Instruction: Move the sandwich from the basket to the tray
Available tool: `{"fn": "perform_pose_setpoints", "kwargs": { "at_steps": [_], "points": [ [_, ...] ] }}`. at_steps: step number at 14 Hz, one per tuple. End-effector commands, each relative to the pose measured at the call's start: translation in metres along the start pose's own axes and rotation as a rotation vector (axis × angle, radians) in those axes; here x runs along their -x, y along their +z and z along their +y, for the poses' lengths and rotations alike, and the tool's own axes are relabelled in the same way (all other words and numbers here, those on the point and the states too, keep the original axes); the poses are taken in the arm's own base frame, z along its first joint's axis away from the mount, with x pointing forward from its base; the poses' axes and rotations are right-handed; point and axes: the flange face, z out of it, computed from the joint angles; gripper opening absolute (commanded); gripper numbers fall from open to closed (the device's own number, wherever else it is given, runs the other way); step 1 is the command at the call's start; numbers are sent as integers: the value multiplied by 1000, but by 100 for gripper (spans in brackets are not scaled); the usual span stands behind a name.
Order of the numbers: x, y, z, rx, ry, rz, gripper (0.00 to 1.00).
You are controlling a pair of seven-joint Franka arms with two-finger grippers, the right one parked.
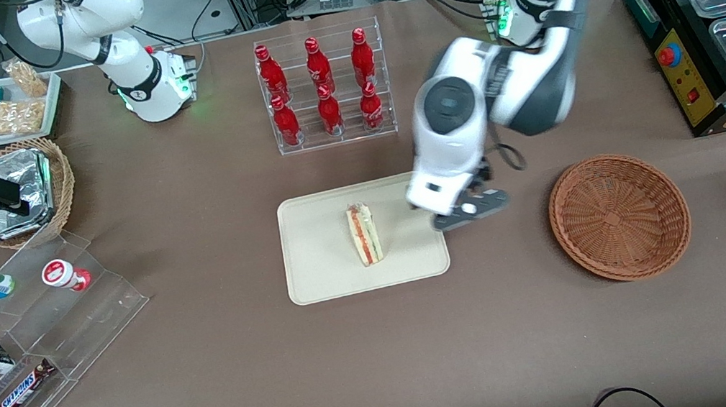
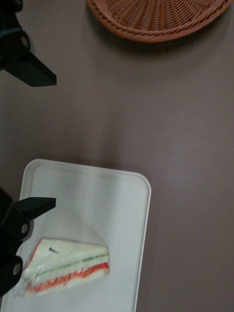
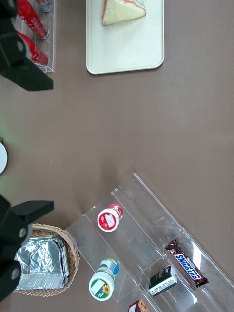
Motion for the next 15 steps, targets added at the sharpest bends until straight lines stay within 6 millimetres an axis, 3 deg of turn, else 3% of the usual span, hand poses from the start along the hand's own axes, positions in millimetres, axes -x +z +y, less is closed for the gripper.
{"fn": "perform_pose_setpoints", "kwargs": {
  "at_steps": [1, 4, 6, 8, 15],
  "points": [
    [-4, -16, -67, 5, 71, -28, 100],
    [-23, -43, -144, 2, 136, -84, 100],
    [-24, -62, -173, 9, 180, -99, 100],
    [-32, -78, -215, 28, 183, -99, 100],
    [-25, -150, -302, 67, 304, -37, 100]
  ]
}}
